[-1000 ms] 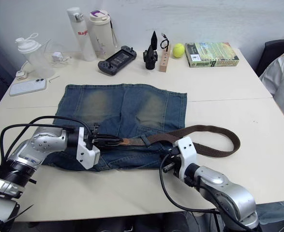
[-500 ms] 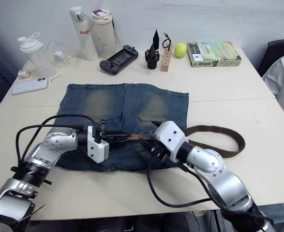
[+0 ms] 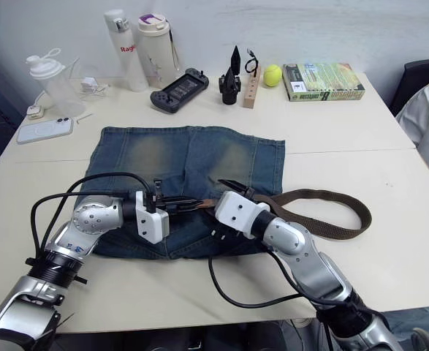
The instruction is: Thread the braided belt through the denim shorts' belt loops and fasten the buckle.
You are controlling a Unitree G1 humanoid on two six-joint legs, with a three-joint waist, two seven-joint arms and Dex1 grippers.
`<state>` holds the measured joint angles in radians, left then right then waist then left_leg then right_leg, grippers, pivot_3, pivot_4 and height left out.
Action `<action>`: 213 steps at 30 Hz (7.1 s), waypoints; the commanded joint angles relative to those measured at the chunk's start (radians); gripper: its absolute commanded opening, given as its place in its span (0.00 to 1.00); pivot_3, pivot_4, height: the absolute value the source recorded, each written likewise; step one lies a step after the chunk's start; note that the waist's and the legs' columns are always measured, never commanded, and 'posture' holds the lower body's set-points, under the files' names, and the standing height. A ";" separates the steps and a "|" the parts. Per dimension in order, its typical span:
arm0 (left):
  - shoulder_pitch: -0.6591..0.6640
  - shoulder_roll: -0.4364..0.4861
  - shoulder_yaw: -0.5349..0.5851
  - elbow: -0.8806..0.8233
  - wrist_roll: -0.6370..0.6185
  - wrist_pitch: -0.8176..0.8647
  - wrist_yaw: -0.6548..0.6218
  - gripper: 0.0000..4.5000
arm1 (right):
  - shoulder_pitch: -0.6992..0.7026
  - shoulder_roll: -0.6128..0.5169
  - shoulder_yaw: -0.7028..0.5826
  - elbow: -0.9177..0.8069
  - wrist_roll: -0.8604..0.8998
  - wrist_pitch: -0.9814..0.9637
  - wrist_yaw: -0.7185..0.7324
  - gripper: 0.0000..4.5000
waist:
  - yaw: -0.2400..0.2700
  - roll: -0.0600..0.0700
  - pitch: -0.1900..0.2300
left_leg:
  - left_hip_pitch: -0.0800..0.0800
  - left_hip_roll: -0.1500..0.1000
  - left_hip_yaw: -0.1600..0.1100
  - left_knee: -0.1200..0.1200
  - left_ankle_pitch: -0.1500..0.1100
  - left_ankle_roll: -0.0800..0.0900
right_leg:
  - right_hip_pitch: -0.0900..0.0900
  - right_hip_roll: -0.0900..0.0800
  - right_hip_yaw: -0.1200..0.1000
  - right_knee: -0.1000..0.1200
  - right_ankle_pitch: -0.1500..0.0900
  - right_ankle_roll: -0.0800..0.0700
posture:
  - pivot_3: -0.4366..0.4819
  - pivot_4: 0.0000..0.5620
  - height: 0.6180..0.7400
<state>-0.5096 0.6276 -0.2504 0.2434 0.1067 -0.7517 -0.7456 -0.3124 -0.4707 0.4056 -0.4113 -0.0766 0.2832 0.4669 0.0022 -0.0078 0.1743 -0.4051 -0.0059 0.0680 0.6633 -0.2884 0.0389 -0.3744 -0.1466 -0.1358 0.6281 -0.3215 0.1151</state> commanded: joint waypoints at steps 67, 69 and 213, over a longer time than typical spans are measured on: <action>0.222 0.139 0.376 -0.549 -0.512 0.924 -0.219 0.99 | -0.076 0.094 0.040 0.131 -0.127 -0.288 0.104 0.00 | -0.003 0.003 0.003 | 0.000 0.001 -0.002 -0.001 0.000 -0.003 | 0.000 0.002 0.003 0.000 0.000 -0.001 | 0.48 0.27 0.84; 0.215 0.134 0.336 -0.517 -0.437 0.848 -0.221 0.99 | -0.082 0.095 0.046 0.142 -0.139 -0.306 0.109 0.00 | -0.004 0.003 0.003 | 0.000 0.001 -0.001 -0.001 0.000 -0.003 | 0.000 0.002 0.003 0.000 0.000 0.000 | 0.48 0.27 0.84; 0.286 0.101 0.347 -0.390 -0.031 0.164 0.038 0.01 | 0.107 0.425 -0.344 0.002 2.049 0.475 -1.028 1.00 | -0.026 0.002 0.005 | 0.000 0.000 -0.002 -0.003 0.001 -0.002 | -0.001 -0.001 0.004 0.001 0.000 -0.001 | 0.48 0.27 0.84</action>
<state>-0.2253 0.7229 0.0721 -0.0950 0.1038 -0.5917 -0.7313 -0.1948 -0.0663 0.0526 -0.3920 1.9380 0.7758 -0.5289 -0.0238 -0.0056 0.1794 -0.4053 -0.0054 0.0659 0.6601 -0.2879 0.0368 -0.3753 -0.1481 -0.1317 0.6285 -0.3216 0.1140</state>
